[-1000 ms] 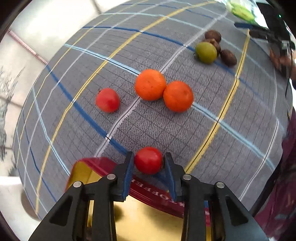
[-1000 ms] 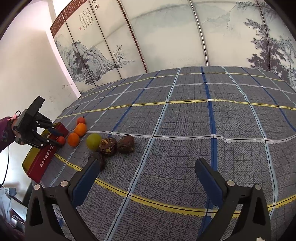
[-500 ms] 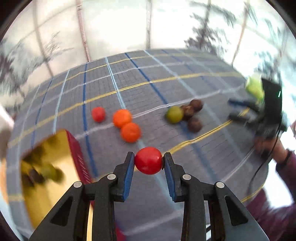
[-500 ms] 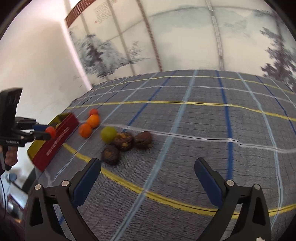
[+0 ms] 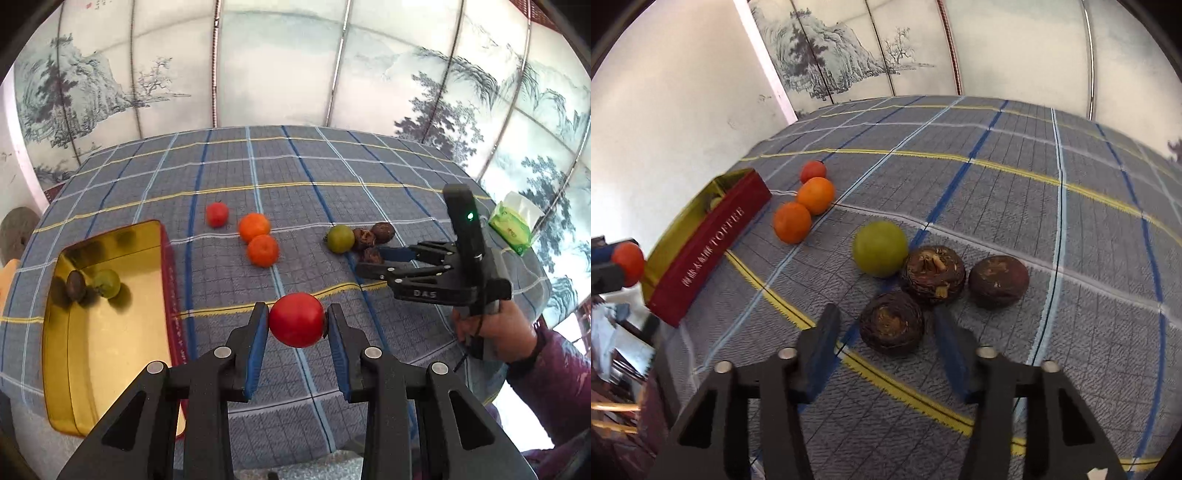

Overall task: Organize fruits
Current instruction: 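Carry the red tomato into the tin and release it while the right gripper grasps a brown fruit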

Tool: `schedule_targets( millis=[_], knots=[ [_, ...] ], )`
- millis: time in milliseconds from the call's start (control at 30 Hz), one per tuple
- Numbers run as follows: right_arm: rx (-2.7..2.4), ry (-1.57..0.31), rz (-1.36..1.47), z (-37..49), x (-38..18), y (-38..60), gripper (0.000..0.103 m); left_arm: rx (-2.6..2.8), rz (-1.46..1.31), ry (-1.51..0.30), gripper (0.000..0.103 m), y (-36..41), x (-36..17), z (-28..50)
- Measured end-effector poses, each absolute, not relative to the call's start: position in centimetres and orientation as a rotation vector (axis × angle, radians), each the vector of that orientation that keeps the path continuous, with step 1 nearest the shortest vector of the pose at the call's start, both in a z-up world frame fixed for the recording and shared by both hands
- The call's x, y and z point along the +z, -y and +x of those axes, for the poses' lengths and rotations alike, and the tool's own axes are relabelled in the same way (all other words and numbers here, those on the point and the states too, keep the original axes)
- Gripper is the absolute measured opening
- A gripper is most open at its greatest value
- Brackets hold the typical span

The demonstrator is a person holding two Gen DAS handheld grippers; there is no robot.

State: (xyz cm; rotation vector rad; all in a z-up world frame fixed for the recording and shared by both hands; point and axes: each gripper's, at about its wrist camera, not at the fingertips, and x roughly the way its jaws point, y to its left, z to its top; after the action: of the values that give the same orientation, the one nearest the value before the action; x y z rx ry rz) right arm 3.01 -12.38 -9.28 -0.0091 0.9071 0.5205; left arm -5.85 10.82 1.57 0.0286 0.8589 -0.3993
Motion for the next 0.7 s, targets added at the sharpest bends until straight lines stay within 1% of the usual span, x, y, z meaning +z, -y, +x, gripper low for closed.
schedule_targets(
  millis=[33, 67, 200, 433, 700],
  knots=[
    [0.506, -0.9, -0.022, 2.9, -9.3, 12.2, 0.032, -0.394, 0.021, -0.859, 0.033, -11.1, 1.5, -5.9],
    [0.503, -0.897, -0.029, 2.8, -9.4, 12.2, 0.031, -0.379, 0.008, -0.856, 0.033, -11.5, 1.6, -6.0],
    [0.49, -0.865, -0.011, 1.7, -8.9, 13.1, 0.031, -0.33, -0.034, -0.837, 0.033, -13.4, 2.0, -6.3],
    [0.47, -0.881, 0.029, 0.9, -8.9, 14.8, 0.031, -0.182, -0.069, -0.818, 0.034, -18.2, 1.9, -6.9],
    [0.471, -0.895, -0.001, 0.8, -9.1, 14.2, 0.031, 0.016, -0.025, -0.817, 0.034, -22.4, -0.1, -7.4]
  ],
)
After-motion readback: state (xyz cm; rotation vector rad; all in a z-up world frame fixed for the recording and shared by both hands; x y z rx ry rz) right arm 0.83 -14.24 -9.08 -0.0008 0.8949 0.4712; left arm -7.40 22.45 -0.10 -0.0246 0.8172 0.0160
